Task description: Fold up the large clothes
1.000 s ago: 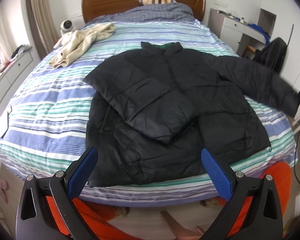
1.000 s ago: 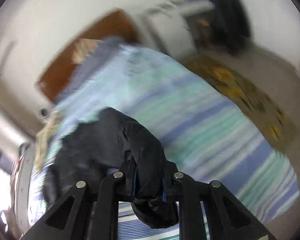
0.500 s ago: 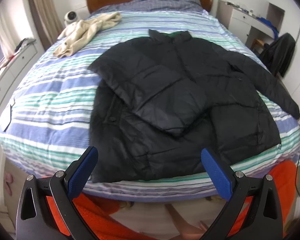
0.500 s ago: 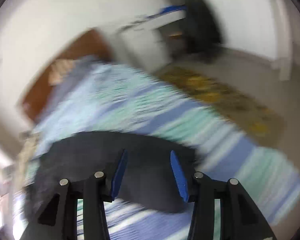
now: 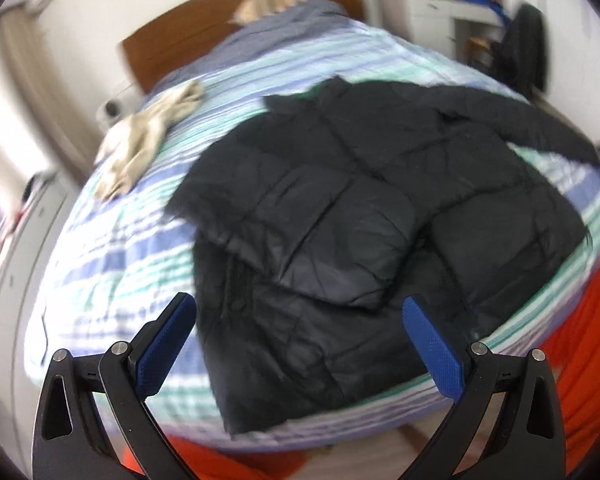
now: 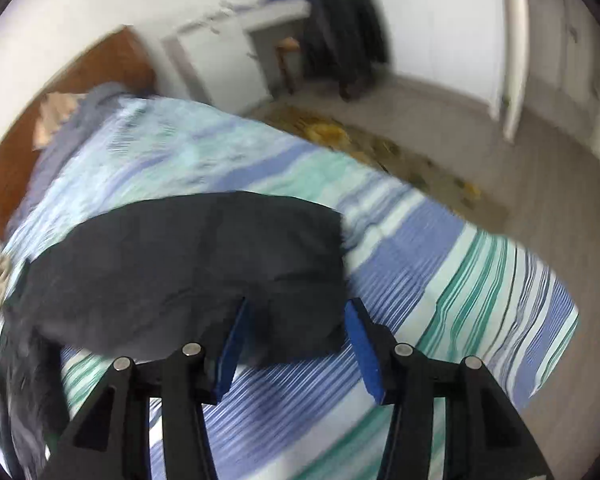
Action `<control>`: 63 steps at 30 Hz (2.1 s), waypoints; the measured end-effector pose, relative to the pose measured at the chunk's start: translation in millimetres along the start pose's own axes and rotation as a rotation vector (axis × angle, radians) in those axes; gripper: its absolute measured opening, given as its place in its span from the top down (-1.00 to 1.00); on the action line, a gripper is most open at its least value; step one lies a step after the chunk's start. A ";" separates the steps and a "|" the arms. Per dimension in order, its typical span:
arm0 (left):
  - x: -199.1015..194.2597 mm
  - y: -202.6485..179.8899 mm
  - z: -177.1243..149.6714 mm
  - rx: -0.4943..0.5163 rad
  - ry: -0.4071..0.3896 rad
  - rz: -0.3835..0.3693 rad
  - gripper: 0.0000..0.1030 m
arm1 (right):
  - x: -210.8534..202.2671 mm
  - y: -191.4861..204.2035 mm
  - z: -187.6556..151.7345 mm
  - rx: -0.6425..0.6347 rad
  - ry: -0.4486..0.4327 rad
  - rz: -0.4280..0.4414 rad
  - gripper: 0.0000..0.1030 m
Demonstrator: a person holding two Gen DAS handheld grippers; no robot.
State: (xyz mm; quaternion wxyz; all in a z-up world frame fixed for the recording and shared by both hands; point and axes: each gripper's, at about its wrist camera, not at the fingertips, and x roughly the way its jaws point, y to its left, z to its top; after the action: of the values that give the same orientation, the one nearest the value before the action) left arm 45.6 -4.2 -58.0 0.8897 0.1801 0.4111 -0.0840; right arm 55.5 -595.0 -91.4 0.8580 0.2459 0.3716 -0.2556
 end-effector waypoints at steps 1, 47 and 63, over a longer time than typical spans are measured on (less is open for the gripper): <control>9.4 -6.4 4.1 0.065 -0.001 -0.022 -0.99 | -15.2 7.7 -7.5 -0.025 -0.014 0.022 -0.02; 108.3 416.0 -122.2 -0.905 0.305 0.484 -0.19 | -132.5 198.3 -180.2 -0.483 0.070 0.411 -0.36; 72.9 145.5 -95.2 -0.462 0.268 -0.314 -0.73 | -37.5 158.1 -155.0 -0.389 0.331 0.452 -0.37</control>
State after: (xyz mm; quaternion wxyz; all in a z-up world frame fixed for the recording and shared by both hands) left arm 69.3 166.8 -133.8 0.8209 -0.0831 0.5560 -0.1002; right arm 52.1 -372.3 -119.5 0.8517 0.1917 0.4840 0.0601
